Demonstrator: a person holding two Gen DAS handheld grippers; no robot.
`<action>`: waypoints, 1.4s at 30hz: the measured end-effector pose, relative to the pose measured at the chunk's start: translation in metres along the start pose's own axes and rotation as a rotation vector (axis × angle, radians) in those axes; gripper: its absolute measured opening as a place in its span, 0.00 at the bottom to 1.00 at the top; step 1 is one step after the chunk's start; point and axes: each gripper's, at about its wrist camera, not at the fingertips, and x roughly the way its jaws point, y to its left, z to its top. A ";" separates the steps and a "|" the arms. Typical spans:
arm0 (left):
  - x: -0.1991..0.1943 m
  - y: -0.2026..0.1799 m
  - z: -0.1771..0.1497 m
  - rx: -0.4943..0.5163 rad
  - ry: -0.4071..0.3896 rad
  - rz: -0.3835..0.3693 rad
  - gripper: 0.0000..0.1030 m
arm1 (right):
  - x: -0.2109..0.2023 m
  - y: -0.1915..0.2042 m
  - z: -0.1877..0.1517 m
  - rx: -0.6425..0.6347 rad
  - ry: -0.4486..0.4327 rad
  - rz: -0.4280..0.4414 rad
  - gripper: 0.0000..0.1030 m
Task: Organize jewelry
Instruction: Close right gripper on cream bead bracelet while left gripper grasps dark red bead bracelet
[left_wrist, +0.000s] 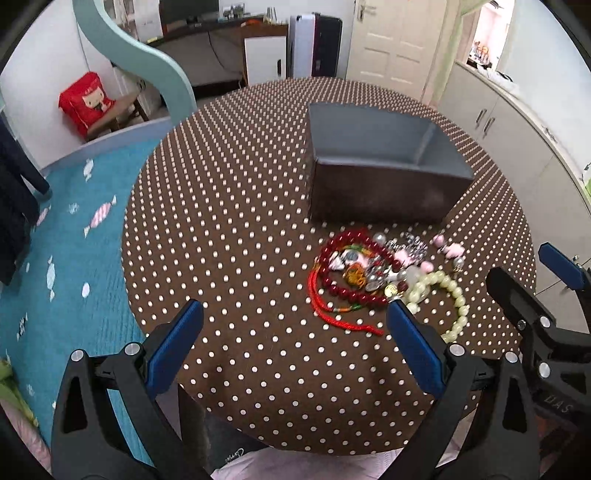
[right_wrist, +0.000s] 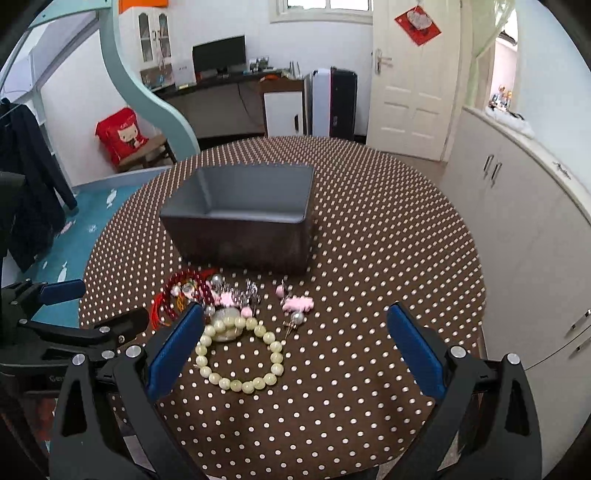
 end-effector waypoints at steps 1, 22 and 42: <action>0.003 0.002 0.000 -0.004 0.012 -0.007 0.95 | 0.003 0.001 -0.001 0.001 0.014 -0.001 0.87; 0.033 0.010 0.009 0.045 0.033 -0.036 0.94 | 0.032 0.001 -0.029 -0.079 0.125 -0.013 0.21; 0.060 0.013 0.046 0.100 0.030 -0.113 0.42 | 0.001 -0.053 -0.007 0.134 0.053 0.105 0.08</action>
